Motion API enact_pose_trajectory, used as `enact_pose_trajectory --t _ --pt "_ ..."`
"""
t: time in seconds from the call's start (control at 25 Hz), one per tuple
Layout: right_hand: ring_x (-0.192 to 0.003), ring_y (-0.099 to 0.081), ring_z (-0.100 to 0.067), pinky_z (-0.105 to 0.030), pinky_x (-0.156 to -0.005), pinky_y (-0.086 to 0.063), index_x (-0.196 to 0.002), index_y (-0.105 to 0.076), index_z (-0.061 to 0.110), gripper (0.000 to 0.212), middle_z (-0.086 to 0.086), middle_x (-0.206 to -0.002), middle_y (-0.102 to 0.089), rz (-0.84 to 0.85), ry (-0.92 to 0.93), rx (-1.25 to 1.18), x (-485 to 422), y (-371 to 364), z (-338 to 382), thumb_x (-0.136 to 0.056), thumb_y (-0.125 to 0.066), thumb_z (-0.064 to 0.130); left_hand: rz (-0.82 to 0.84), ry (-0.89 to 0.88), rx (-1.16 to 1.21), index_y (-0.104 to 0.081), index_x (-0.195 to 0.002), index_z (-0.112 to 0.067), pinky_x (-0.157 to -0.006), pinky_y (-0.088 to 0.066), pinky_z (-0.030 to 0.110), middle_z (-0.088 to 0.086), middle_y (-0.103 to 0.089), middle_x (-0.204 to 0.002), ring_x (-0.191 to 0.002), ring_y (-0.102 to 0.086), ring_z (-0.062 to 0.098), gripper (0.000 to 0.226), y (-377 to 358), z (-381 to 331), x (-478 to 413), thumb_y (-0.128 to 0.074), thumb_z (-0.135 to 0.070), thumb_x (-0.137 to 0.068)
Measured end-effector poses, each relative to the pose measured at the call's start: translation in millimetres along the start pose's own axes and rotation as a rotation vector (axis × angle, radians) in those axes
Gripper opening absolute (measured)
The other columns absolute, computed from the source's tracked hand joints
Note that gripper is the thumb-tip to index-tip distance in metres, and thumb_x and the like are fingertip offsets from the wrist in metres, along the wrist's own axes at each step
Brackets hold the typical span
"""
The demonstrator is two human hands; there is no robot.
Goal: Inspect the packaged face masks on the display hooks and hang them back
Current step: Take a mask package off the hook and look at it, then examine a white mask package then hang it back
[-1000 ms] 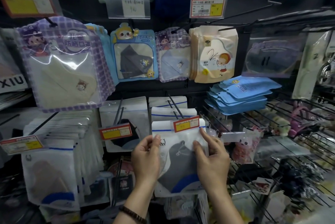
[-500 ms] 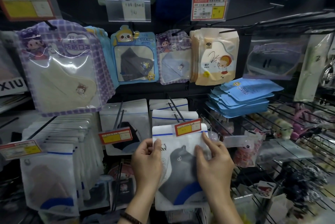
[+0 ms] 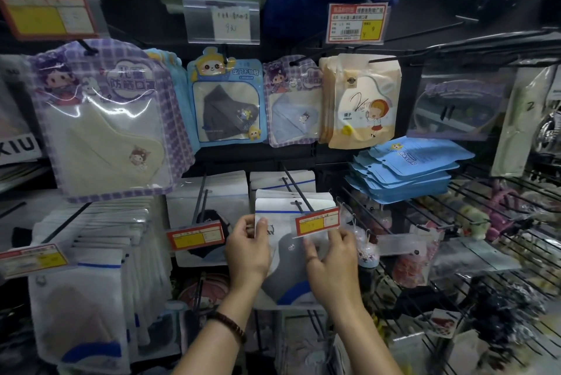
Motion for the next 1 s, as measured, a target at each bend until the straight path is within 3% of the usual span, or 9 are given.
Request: enact_pose_trajectory --t 0.12,0.2,0.32,0.44,0.56,0.64,0.72,0.88,1.0 --pt "-0.147 -0.039 -0.027 -0.039 -0.124 -0.033 -0.145 -0.054 0.023 0.050 -0.001 -0.150 -0.040 0.058 -0.066 -0.026 -8 -11 -7 -0.099 -0.071 0.032 0.052 0.019 -0.080 -0.071 -0.100 -0.023 -0.070 -0.053 0.023 -0.008 -0.074 -0.090 -0.090 -0.072 0.013 0.014 -1 6 -9 -0.066 -0.035 -0.104" --pt "-0.161 -0.020 -0.028 -0.050 -0.131 -0.025 -0.160 -0.040 0.028 0.069 -0.001 -0.171 -0.021 0.084 -0.092 -0.014 -3 -19 -8 -0.099 -0.071 0.034 0.096 0.031 -0.163 -0.072 -0.106 -0.017 -0.069 -0.047 0.017 -0.008 -0.074 -0.096 -0.095 -0.072 0.015 0.017 4 6 -7 -0.067 -0.033 -0.103" --pt "-0.166 0.000 -0.025 -0.046 -0.134 -0.017 -0.170 -0.022 0.028 0.084 -0.005 -0.179 0.003 0.141 -0.161 0.058 22 -35 -4 -0.101 -0.069 0.036 0.243 0.076 -0.346 -0.062 -0.126 -0.027 -0.080 -0.047 0.022 -0.009 -0.071 -0.118 -0.106 -0.068 0.013 0.025 31 9 8 -0.068 -0.034 -0.102" --pt "-0.161 -0.026 -0.023 -0.034 -0.129 -0.025 -0.162 -0.043 0.022 0.069 -0.008 -0.173 -0.029 0.221 -0.247 0.055 59 -54 16 -0.100 -0.071 0.035 0.404 0.042 -0.503 -0.071 -0.109 -0.038 -0.088 -0.057 0.025 -0.020 -0.075 -0.107 -0.096 -0.069 -0.001 0.010 84 14 30 -0.066 -0.037 -0.101" --pt "-0.126 -0.064 -0.011 -0.027 -0.111 -0.047 -0.132 -0.071 0.030 0.038 0.002 -0.133 -0.071 0.226 -0.186 -0.036 99 -88 55 -0.094 -0.078 0.024 0.489 0.082 -0.562 -0.074 -0.088 -0.036 -0.086 -0.058 0.022 -0.020 -0.075 -0.084 -0.081 -0.068 -0.010 0.012 152 19 46 -0.068 -0.036 -0.099" --pt "-0.102 -0.071 0.002 -0.025 -0.098 -0.057 -0.111 -0.074 0.044 0.033 0.012 -0.111 -0.079 0.218 -0.163 -0.139 125 -112 83 -0.091 -0.080 0.018 0.546 0.098 -0.645 -0.071 -0.081 -0.034 -0.080 -0.057 0.022 -0.017 -0.073 -0.076 -0.075 -0.067 -0.008 0.021 194 16 50 -0.065 -0.039 -0.100" --pt "-0.092 -0.074 0.006 -0.025 -0.089 -0.062 -0.107 -0.076 0.045 0.033 0.015 -0.103 -0.080 0.198 -0.145 -0.241 146 -136 110 -0.091 -0.081 0.016 0.561 0.126 -0.698 -0.073 -0.080 -0.032 -0.077 -0.056 0.023 -0.016 -0.074 -0.075 -0.074 -0.068 -0.004 0.026 240 8 49 -0.063 -0.042 -0.101" --pt "-0.108 -0.072 0.002 -0.031 -0.099 -0.060 -0.133 -0.073 0.035 0.040 0.015 -0.120 -0.077 0.147 -0.160 -0.316 173 -167 148 -0.095 -0.077 0.027 0.270 0.087 -0.810 -0.071 -0.079 -0.031 -0.064 -0.045 0.016 -0.013 -0.072 -0.071 -0.071 -0.066 -0.002 0.023 324 3 26 -0.068 -0.043 -0.098" --pt "-0.130 -0.065 -0.015 -0.044 -0.112 -0.053 -0.157 -0.052 0.032 0.061 0.005 -0.141 -0.069 0.187 -0.198 -0.268 182 -183 171 -0.099 -0.070 0.035 0.018 0.049 -0.735 -0.068 -0.107 -0.030 -0.083 -0.052 0.027 -0.008 -0.072 -0.102 -0.098 -0.072 0.015 0.016 363 8 2 -0.075 -0.036 -0.094"
Point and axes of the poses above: each hand's wrist, its own x-axis away from the middle knuckle, its own y-axis out of the back of the hand, z = x × y, the point moved 4 cm from there along -x, towards the middle knuckle
